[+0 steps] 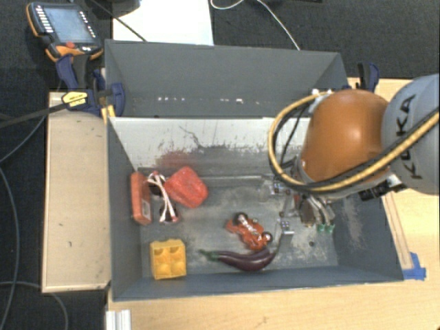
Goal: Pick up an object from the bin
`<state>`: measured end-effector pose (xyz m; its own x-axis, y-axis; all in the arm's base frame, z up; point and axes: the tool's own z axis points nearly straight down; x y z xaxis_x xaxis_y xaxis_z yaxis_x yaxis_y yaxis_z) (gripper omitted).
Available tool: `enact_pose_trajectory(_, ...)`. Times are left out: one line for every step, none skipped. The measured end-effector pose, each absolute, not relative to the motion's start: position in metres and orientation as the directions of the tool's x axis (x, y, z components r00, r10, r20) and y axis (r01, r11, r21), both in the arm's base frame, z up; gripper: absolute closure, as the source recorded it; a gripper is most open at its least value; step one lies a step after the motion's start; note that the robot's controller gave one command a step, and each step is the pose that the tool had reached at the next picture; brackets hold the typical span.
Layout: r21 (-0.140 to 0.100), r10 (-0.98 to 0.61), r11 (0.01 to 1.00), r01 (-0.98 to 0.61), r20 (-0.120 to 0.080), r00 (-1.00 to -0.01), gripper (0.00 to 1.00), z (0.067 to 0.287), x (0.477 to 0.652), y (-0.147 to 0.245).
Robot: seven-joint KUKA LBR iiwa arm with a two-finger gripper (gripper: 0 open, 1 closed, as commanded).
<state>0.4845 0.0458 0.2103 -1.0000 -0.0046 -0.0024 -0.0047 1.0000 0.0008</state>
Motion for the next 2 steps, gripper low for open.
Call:
enact_pose_trajectory(0.002,-0.176,0.984,-0.176,-0.007,-0.984,0.00,0.071,0.482,0.058)
enact_pose_trajectory(0.004,0.370,0.929,0.370,-0.007,-0.929,0.00,0.155,0.488,0.044)
